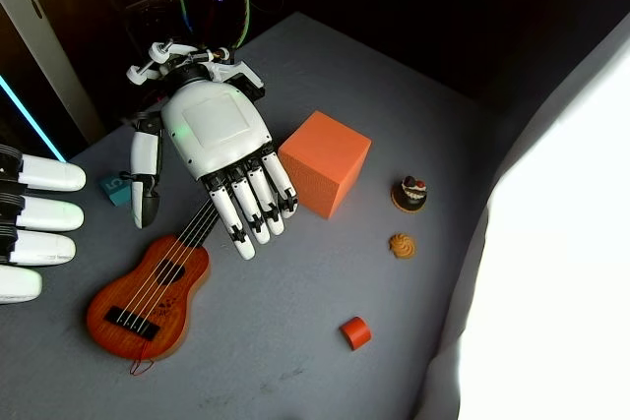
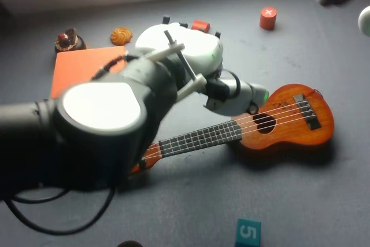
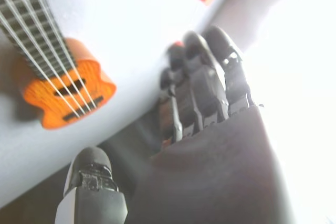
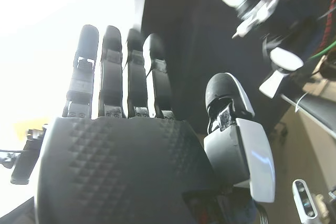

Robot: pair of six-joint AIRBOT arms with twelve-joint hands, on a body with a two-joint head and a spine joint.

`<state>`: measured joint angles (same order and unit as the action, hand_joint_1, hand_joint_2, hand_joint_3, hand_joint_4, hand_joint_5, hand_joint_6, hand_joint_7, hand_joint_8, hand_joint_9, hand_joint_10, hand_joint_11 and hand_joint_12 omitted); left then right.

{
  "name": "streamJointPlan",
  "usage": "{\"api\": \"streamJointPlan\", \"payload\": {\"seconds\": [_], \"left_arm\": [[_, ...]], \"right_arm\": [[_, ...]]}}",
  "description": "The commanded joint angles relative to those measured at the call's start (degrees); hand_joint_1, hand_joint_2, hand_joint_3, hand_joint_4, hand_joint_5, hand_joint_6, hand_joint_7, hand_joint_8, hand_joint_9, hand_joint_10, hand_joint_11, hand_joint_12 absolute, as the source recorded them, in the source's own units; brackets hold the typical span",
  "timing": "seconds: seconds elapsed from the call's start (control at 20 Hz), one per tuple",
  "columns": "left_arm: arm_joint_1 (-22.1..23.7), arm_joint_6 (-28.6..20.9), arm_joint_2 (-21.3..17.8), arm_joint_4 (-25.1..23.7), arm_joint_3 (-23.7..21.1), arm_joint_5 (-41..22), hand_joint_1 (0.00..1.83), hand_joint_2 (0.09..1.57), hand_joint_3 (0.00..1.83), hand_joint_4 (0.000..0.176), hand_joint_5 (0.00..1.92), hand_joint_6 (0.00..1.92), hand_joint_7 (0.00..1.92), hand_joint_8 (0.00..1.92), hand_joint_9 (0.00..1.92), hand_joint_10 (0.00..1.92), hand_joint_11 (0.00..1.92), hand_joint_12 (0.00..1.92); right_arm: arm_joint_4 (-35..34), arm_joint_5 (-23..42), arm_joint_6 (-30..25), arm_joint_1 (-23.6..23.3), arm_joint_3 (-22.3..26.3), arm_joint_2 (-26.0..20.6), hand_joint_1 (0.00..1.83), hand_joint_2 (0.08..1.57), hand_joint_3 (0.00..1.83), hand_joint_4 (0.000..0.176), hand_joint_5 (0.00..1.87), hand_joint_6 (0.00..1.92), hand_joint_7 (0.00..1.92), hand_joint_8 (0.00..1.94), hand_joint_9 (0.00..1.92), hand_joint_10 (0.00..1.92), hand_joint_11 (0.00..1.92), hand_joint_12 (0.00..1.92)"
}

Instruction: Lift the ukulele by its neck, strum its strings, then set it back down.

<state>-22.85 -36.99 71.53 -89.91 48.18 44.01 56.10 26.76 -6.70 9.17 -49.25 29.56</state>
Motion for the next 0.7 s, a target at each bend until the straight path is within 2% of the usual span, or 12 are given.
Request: {"api": "streamJointPlan", "payload": {"seconds": [0.0,0.05,0.1,0.15,0.2,0.25,0.3,0.35,0.4,0.45,0.65], "left_arm": [[1.18,0.55,-0.55,-3.07,0.54,-2.26,0.01,1.19,0.01,0.0,0.99,0.05,1.02,0.53,0.88,0.86,0.53,1.36],[2.51,1.81,-1.42,-1.86,1.08,-5.29,0.0,1.22,0.0,0.0,1.09,0.09,1.04,0.82,0.95,1.08,0.66,1.45],[3.66,4.25,-2.12,0.09,1.55,-8.24,0.0,1.24,0.0,0.0,1.12,0.11,1.05,0.96,1.0,1.15,0.73,1.46],[4.83,6.28,-2.89,1.36,1.89,-10.49,0.0,1.24,0.0,0.0,1.09,0.31,1.06,1.09,1.07,1.23,0.8,1.5],[5.82,8.75,-3.68,3.35,2.16,-12.54,0.0,1.24,0.0,0.0,0.99,0.8,1.13,1.2,1.14,1.38,0.91,1.57],[6.69,10.22,-4.45,4.91,2.48,-14.7,0.0,1.24,0.0,0.0,0.99,1.06,1.19,1.26,1.18,1.48,1.0,1.65],[7.86,12.9,-5.48,8.06,2.56,-16.52,0.0,1.24,0.0,0.0,1.0,1.17,1.23,1.28,1.21,1.51,1.04,1.68],[8.34,13.99,-6.05,9.88,2.57,-17.38,0.0,1.22,0.0,0.0,1.03,1.19,1.25,1.31,1.21,1.55,1.05,1.73],[9.52,17.12,-7.11,13.85,2.67,-19.53,0.0,1.21,0.0,0.0,1.07,1.2,1.27,1.35,1.22,1.6,1.08,1.79],[9.96,19.05,-7.44,15.62,2.7,-20.1,0.0,1.22,0.0,0.0,1.06,1.25,1.28,1.39,1.23,1.63,1.07,1.85],[14.67,32.78,-8.9,29.77,2.55,-20.64,0.0,1.23,0.0,0.0,1.06,1.32,1.3,1.47,1.25,1.71,1.07,1.92]], "right_arm": [[-2.76,4.01,1.0,-0.6,0.32,-0.42,0.03,1.33,0.0,0.0,0.53,1.21,0.65,1.27,0.51,1.63,0.29,1.92],[-2.77,3.3,3.41,-0.6,0.71,-0.49,0.03,1.33,0.0,0.0,0.62,1.4,0.74,1.49,0.62,1.76,0.51,1.92],[-2.77,1.86,5.29,-0.6,1.25,-0.55,0.0,1.34,0.0,0.0,0.68,1.46,0.79,1.55,0.67,1.82,0.6,1.92],[-2.77,1.23,6.19,-0.58,1.56,-0.57,0.0,1.34,0.0,0.0,0.74,1.46,0.85,1.57,0.72,1.82,0.67,1.92],[-2.77,1.35,6.23,-0.52,1.61,-0.57,0.0,1.34,0.0,0.0,0.79,1.46,0.94,1.57,0.84,1.84,0.8,1.92],[-2.77,1.35,6.23,-0.49,1.61,-0.57,0.0,1.35,0.0,0.0,0.84,1.45,1.06,1.54,0.97,1.86,0.89,1.92],[-2.77,1.34,6.23,-0.49,1.61,-0.57,0.0,1.35,0.0,0.0,0.88,1.42,1.14,1.53,1.05,1.87,0.97,1.92],[-2.77,1.35,6.23,-0.5,1.61,-0.57,0.0,1.35,0.0,0.0,0.95,1.43,1.21,1.56,1.14,1.91,1.06,1.92],[-2.77,1.36,6.24,-0.48,1.6,-0.63,0.0,1.35,0.0,0.0,0.99,1.5,1.24,1.63,1.19,1.92,1.13,1.92],[-2.77,1.36,6.25,-0.47,1.6,-0.63,0.0,1.34,0.0,0.0,0.98,1.52,1.22,1.67,1.18,1.92,1.12,1.92],[-2.77,2.34,6.25,-0.46,1.61,-0.63,0.0,1.34,0.0,0.0,0.97,1.54,1.21,1.69,1.22,1.92,1.16,1.92]]}}
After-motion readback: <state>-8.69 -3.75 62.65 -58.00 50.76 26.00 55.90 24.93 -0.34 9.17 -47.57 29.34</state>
